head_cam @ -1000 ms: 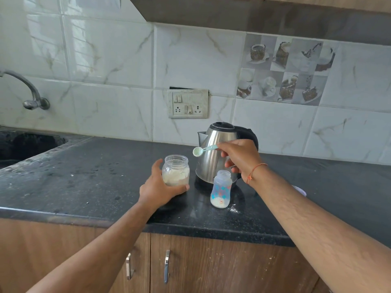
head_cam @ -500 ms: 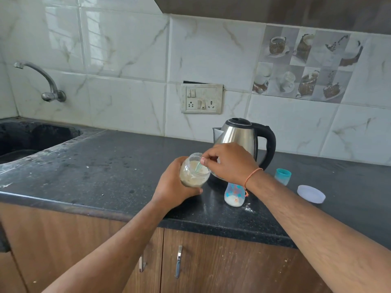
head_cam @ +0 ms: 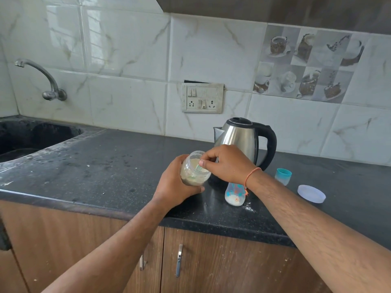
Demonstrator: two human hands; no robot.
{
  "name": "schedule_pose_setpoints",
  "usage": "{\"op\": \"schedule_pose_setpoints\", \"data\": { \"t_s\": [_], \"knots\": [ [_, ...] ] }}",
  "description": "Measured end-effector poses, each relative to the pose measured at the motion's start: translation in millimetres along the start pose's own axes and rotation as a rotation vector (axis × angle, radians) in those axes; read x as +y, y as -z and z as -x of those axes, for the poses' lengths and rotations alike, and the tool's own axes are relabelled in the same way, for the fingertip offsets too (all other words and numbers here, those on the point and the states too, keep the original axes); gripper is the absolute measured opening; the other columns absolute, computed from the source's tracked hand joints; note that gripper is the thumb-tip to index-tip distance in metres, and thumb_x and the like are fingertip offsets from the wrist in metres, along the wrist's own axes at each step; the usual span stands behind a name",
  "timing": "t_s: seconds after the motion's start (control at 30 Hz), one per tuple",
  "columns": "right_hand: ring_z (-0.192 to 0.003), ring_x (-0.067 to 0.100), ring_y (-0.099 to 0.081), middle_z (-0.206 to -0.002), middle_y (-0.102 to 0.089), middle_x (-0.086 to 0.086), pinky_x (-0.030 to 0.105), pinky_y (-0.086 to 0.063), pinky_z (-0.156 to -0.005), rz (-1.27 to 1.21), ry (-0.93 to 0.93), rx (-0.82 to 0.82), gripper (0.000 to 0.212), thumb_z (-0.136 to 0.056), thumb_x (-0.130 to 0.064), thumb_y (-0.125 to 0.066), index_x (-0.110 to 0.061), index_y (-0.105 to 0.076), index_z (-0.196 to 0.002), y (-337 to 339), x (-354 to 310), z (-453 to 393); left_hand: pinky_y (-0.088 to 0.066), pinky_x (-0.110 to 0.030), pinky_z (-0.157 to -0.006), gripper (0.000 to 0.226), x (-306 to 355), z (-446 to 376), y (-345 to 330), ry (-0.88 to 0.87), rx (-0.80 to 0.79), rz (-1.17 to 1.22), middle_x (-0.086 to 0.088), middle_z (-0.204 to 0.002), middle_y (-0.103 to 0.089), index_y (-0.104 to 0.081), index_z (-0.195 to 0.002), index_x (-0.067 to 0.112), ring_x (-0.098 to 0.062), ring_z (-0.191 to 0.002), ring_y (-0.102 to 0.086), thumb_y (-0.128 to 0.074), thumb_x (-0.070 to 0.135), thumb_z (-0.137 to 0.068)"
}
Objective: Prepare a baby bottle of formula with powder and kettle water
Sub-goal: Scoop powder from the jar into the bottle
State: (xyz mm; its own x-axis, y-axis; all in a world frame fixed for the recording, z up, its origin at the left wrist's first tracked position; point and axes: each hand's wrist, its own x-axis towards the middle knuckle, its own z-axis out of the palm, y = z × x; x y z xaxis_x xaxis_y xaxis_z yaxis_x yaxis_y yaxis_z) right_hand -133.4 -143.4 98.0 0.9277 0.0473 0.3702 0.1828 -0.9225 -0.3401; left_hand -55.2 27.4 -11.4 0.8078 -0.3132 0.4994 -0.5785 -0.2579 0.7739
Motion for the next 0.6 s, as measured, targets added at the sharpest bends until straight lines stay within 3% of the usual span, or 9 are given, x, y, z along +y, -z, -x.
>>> {"op": "schedule_pose_setpoints", "data": {
  "t_s": [0.07,0.17,0.27,0.4,0.6],
  "knots": [
    [-0.085,0.007,-0.074,-0.091,-0.081,-0.01,0.03,-0.059,-0.085,-0.05,-0.037,0.028,0.017,-0.101,-0.037,-0.071,-0.028,-0.085,-0.099,1.5,0.3,-0.5,-0.052,-0.02,-0.093,0.096,0.6,0.4,0.0,0.0,-0.003,0.003,0.024,-0.126,-0.067,-0.054,-0.141,0.039,0.002,-0.116,-0.064,-0.106,0.031,-0.061],
    [-0.057,0.01,-0.072,-0.073,-0.079,-0.004,0.017,-0.053,-0.061,-0.181,-0.153,0.081,0.017,-0.101,-0.034,-0.07,-0.026,-0.084,-0.094,6.5,0.8,-1.3,-0.052,-0.021,-0.095,0.097,2.1,0.7,-0.1,0.001,-0.001,0.004,0.025,-0.127,-0.067,-0.054,-0.142,0.039,0.003,-0.117,-0.063,-0.106,0.034,-0.06],
    [-0.052,0.015,-0.07,-0.067,-0.074,-0.002,0.018,-0.046,-0.046,-0.315,-0.284,0.122,0.018,-0.101,-0.034,-0.071,-0.022,-0.082,-0.093,10.9,2.3,-2.1,-0.049,-0.016,-0.09,0.095,4.5,1.6,0.9,0.015,-0.006,-0.003,0.027,-0.125,-0.066,-0.053,-0.141,0.041,0.008,-0.115,-0.06,-0.105,0.04,-0.061],
    [-0.049,0.018,-0.067,-0.073,-0.068,-0.001,0.024,-0.041,-0.042,-0.479,-0.421,0.151,0.02,-0.1,-0.03,-0.071,-0.012,-0.079,-0.096,14.9,9.3,-4.0,-0.044,-0.01,-0.085,0.096,7.0,2.9,2.2,0.035,-0.03,-0.013,0.03,-0.123,-0.063,-0.052,-0.141,0.04,0.013,-0.112,-0.057,-0.105,0.045,-0.061],
    [-0.045,0.016,-0.057,-0.074,-0.059,0.005,0.023,-0.036,-0.041,-0.719,-0.569,0.168,0.026,-0.1,-0.022,-0.071,0.002,-0.077,-0.106,25.3,21.1,-3.5,-0.042,-0.008,-0.082,0.092,9.5,3.8,3.0,0.065,-0.04,-0.031,0.032,-0.119,-0.062,-0.051,-0.136,0.043,0.014,-0.108,-0.057,-0.104,0.049,-0.061]
  ]
}}
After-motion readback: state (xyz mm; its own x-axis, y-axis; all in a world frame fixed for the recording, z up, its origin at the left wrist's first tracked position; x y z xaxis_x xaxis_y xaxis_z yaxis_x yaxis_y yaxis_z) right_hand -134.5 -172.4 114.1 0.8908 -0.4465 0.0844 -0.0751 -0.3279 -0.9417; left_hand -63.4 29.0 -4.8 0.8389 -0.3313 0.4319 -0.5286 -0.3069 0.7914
